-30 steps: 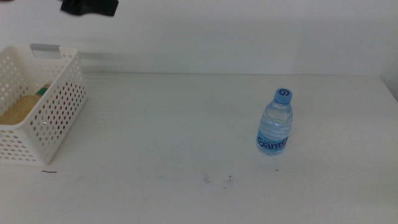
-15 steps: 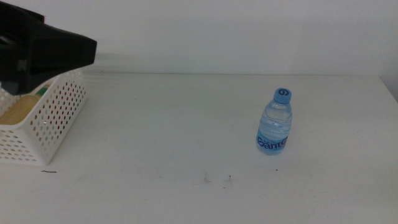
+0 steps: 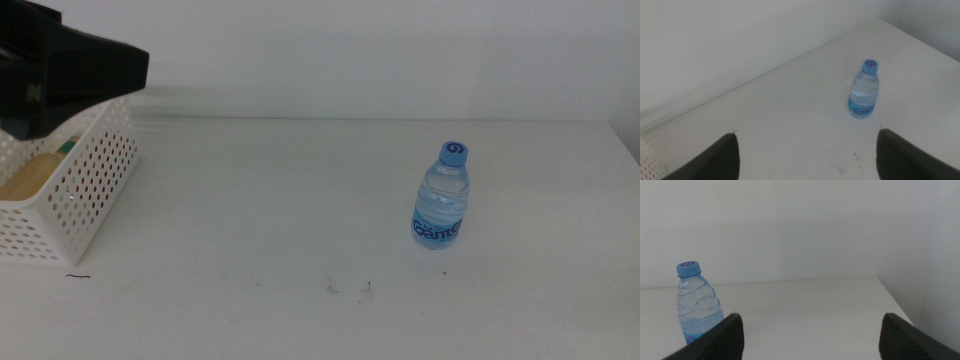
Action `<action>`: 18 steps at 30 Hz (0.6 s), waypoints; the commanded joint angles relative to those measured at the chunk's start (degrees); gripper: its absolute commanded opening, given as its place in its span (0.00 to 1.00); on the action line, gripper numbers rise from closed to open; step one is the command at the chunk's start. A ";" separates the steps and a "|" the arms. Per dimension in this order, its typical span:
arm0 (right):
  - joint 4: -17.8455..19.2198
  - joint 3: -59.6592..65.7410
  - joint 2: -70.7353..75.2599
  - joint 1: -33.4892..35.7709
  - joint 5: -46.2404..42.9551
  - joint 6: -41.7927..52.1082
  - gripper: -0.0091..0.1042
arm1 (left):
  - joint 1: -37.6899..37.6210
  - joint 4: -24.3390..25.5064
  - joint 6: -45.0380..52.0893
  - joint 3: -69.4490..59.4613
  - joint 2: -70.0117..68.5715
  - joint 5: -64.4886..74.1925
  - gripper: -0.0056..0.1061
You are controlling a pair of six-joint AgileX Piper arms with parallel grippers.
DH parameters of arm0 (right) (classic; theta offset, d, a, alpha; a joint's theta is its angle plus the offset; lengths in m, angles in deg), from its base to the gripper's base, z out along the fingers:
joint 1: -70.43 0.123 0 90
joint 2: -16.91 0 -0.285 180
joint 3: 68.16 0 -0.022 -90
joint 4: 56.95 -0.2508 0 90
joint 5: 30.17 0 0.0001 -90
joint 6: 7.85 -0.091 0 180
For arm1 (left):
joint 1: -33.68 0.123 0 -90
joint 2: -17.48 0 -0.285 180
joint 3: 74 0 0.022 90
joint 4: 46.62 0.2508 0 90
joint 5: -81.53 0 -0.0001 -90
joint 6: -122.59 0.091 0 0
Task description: Use arms to grab the bottles and put them into the dustbin to the left of the table.
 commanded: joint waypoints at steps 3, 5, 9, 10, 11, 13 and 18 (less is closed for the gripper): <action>0.54 0.23 0.24 -0.46 -0.37 0.30 0.90 | -0.12 -0.11 -0.12 -0.05 -0.34 -2.22 0.89; 0.54 0.23 0.24 -0.46 -0.37 0.30 0.90 | -0.12 -0.11 -0.12 -0.05 -0.34 -2.37 0.89; 0.54 0.23 0.24 -0.46 -0.37 0.30 0.90 | -0.12 -0.11 -0.12 -0.05 -0.34 -2.75 0.89; 0.86 0.23 0.24 -0.46 -2.59 0.87 0.90 | -0.12 -0.11 -0.12 -0.05 -0.34 -2.75 0.89; 2.19 0.23 0.24 -0.46 -4.93 2.26 0.90 | -0.12 -0.11 -0.12 -0.05 -0.34 -2.75 0.89; 3.53 0.23 0.24 -0.46 -9.03 3.18 0.90 | -0.12 0.05 -0.12 -0.05 -0.34 -2.78 0.89; 4.29 0.23 -7.65 -0.46 -16.81 -1.40 0.90 | -0.12 0.32 -0.12 -0.05 -0.22 -2.78 0.89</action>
